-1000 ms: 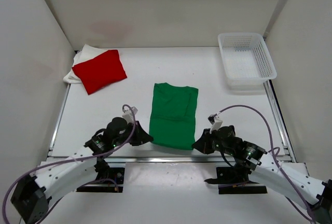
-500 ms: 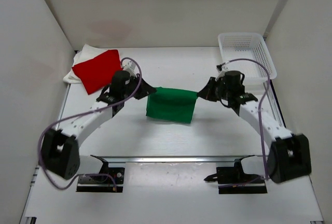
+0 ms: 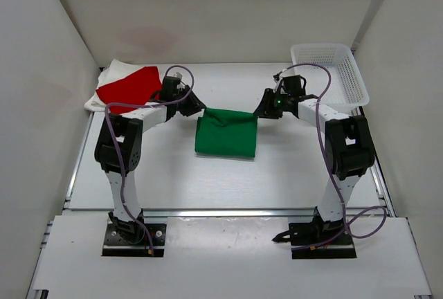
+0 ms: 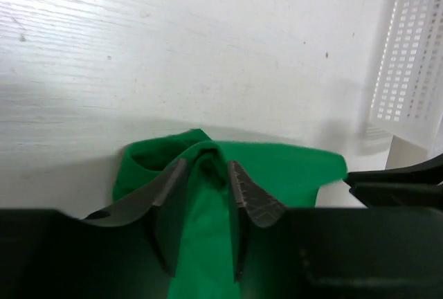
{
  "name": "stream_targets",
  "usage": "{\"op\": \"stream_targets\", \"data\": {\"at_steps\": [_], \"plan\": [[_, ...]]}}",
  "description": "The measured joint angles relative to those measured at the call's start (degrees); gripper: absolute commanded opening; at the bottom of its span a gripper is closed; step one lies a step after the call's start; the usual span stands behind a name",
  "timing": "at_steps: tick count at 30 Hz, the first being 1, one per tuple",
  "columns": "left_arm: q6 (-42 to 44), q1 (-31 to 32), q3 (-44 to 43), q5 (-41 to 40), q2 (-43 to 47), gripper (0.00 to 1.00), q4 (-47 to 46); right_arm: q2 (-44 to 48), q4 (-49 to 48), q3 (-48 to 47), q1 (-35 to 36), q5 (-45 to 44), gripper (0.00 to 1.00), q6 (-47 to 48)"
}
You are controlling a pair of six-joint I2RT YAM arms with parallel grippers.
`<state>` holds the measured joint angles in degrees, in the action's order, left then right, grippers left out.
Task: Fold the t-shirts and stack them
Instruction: Fold the long partially folded tshirt into a neat square
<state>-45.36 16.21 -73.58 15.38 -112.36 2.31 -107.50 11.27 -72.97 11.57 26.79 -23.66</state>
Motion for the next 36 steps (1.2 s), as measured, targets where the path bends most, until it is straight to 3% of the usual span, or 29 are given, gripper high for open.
{"op": "stream_targets", "data": {"at_steps": [1, 4, 5, 7, 9, 13, 19, 24, 26, 31, 36], "plan": [[-0.1, -0.3, -0.1, 0.0, -0.2, 0.42, -0.1, -0.1, 0.4, 0.0, -0.1, -0.3, 0.44, 0.0], [-0.6, -0.5, 0.5, -0.3, 1.0, 0.41, -1.2, 1.0, 1.3, 0.2, -0.1, -2.1, 0.47, 1.0], [-0.5, -0.4, 1.5, -0.8, 2.3, 0.42, -1.7, 2.2, 1.1, 0.9, 0.0, -3.0, 0.43, 1.1], [-0.5, 0.6, 4.5, -1.6, 5.7, 0.41, -3.3, 6.4, -0.3, 4.2, 0.5, -4.4, 0.2, 1.5], [-0.6, 3.0, 8.7, -2.5, 9.8, 0.4, -5.4, 12.1, -2.8, 9.7, 1.5, -4.7, 0.09, 1.0], [-1.4, 9.2, 16.7, -2.3, 13.8, 0.34, -11.2, 16.9, -8.6, 18.8, 5.7, -3.2, 0.0, -0.2], [-6.0, 7.9, 33.4, -0.5, 12.5, 0.32, -19.6, 10.9, -13.3, 28.0, 9.0, -2.1, 0.0, -1.8], [-7.9, 7.9, 42.2, 0.0, 19.4, 0.38, -25.1, 13.6, -17.7, 32.7, 9.0, -1.7, 0.0, -2.9], [-8.3, 8.2, 43.8, 0.2, 21.8, 0.39, -25.1, 15.7, -16.2, 33.6, 9.4, -2.1, 0.08, -2.8], [-7.8, 7.6, 40.1, -0.9, 24.9, 0.41, -23.0, 20.1, -12.9, 31.0, 8.9, -2.7, 0.25, -1.7], [-4.6, 5.9, 26.7, -3.9, 19.9, 0.35, -19.8, 15.5, -12.8, 20.5, 6.3, -1.9, 0.28, 0.0]]}}
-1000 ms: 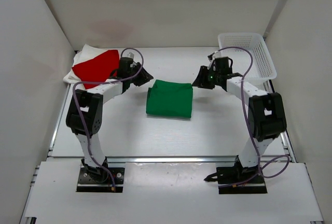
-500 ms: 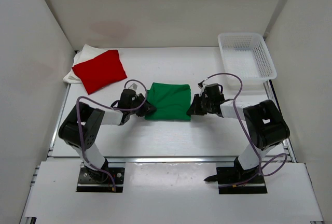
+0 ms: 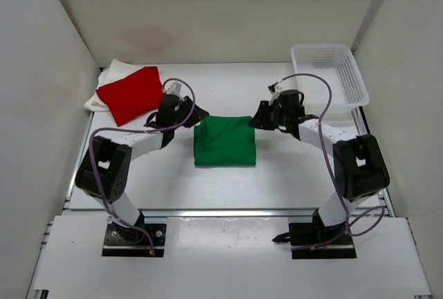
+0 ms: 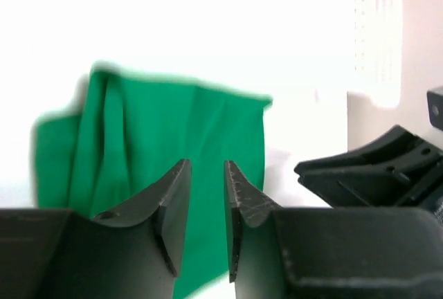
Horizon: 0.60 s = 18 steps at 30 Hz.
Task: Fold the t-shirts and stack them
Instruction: Fold the long partially folded tshirt into a neat square
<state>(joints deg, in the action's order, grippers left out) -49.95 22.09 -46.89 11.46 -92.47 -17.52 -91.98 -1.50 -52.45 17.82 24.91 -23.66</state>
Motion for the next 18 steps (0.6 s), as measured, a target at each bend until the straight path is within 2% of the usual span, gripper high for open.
{"op": "stream_targets", "data": {"at_steps": [4, 5, 7, 11, 14, 16, 18], "plan": [[3.2, -1.2, -7.5, -1.6, -6.6, 0.31, 2.4, -6.2, -0.5, -5.5, -3.1, 1.1, 0.33, 0.6], [3.9, -1.5, -8.5, -2.0, -8.2, 0.32, 3.2, -7.6, -0.5, -6.1, -3.7, 1.3, 0.34, 0.8], [5.0, -2.0, -8.8, -2.3, -10.5, 0.36, 4.4, -10.4, 0.0, -7.3, -4.8, 1.6, 0.36, 1.2], [5.7, -2.5, -8.3, -1.9, -13.1, 0.36, 5.5, -14.4, 1.2, -9.1, -5.9, 2.6, 0.36, 1.3], [5.7, -2.6, -8.2, -1.1, -13.9, 0.3, 5.3, -16.7, 1.2, -10.8, -5.9, 4.0, 0.36, 1.3], [5.5, -2.7, -8.2, -0.8, -14.1, 0.21, 5.0, -17.5, 0.9, -11.3, -5.9, 4.8, 0.35, 1.2], [5.3, -2.9, -8.0, -0.4, -14.1, 0.14, 4.6, -18.2, 0.3, -11.5, -6.1, 6.1, 0.3, 0.8]]}}
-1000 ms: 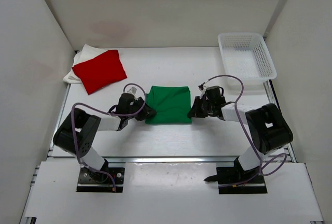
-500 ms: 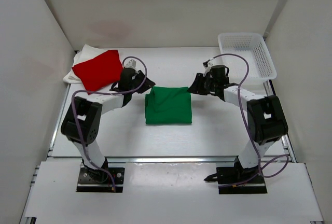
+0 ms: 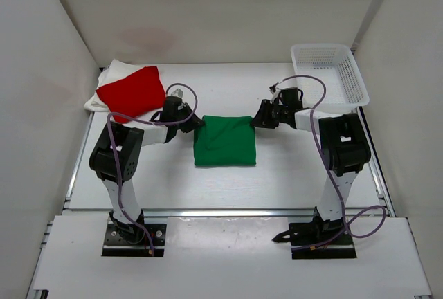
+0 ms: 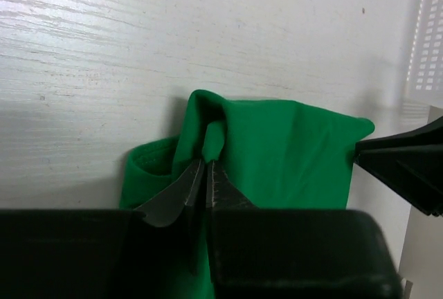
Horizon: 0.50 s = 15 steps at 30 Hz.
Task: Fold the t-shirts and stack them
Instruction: Fold the long partially folded tshirt into a neat square
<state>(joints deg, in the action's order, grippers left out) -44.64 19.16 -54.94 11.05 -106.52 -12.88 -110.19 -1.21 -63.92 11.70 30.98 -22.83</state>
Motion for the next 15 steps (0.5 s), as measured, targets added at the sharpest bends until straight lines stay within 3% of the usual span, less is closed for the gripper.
{"op": "stream_targets", "data": {"at_steps": [4, 15], "plan": [[-0.7, -0.5, 1.0, 0.5, 0.0, 0.02, -1.8, -2.1, -1.5, -0.9, -0.5, 2.0, 0.01, -1.2], [-8.3, -5.0, 13.8, 2.4, 4.4, 0.0, -10.0, -3.1, -4.7, 0.8, -1.4, 3.1, 0.0, -4.0]]}}
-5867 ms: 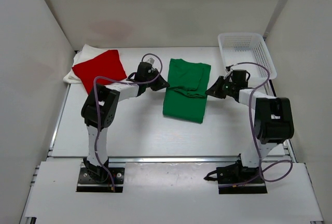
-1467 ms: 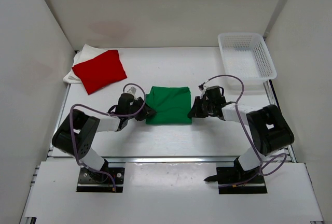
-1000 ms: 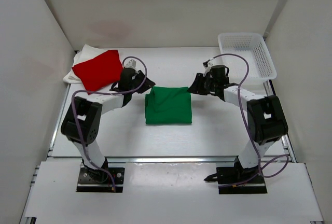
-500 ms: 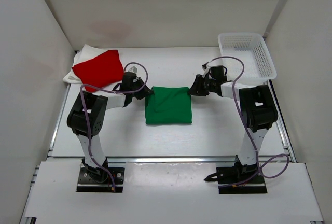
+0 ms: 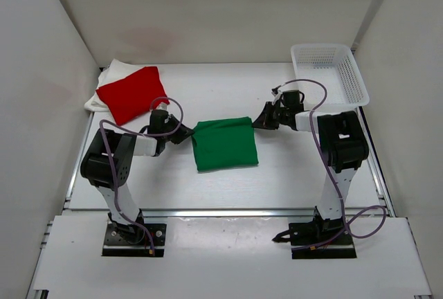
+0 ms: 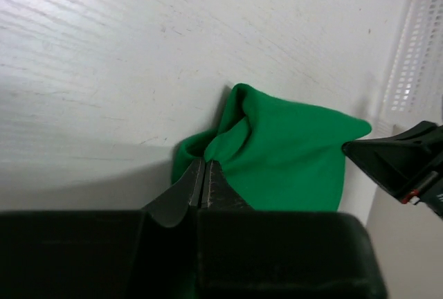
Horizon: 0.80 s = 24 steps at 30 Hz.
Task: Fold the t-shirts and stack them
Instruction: Fold the long partially folded tshirt into a neat square
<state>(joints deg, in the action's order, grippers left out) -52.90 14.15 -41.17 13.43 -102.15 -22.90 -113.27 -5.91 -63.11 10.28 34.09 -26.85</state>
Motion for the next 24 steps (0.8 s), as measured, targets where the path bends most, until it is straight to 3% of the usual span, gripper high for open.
{"op": "stream_targets", "data": {"at_steps": [3, 6, 10, 14, 15, 17, 19, 24], "plan": [[-1.9, -0.7, 1.4, 0.9, 0.5, 0.06, -2.4, 0.0, -0.2, 0.8, 0.0, 0.3, 0.0, -0.2], [-4.2, -1.4, 3.3, 2.6, 0.5, 0.24, -5.9, 0.1, -0.8, 1.3, 0.0, 0.3, 0.02, -0.5], [-5.7, -2.7, 3.7, 4.4, 0.4, 0.36, -7.6, 1.0, -1.2, 2.7, 0.1, 0.3, 0.28, -0.8], [-5.3, -3.2, 4.2, 3.6, 3.9, 0.38, -6.5, 4.0, 0.9, 3.1, 0.1, -0.8, 0.34, 0.0], [-4.7, -3.1, 4.3, 3.0, 6.3, 0.36, -5.4, 5.3, 1.2, 3.1, 0.1, -1.3, 0.33, 0.1], [-3.3, -2.4, 4.2, 1.0, 11.0, 0.32, -4.4, 8.3, 1.6, 3.1, 0.3, -2.8, 0.11, 0.7], [-1.8, -0.5, 3.8, -0.8, 15.2, 0.31, -3.7, 11.2, 1.5, 3.3, 0.9, -3.8, 0.0, 1.3], [-0.5, 7.0, 2.2, -1.6, 14.8, 0.24, -5.1, 12.0, -0.7, 3.3, 2.5, -2.0, 0.0, 1.1]]}}
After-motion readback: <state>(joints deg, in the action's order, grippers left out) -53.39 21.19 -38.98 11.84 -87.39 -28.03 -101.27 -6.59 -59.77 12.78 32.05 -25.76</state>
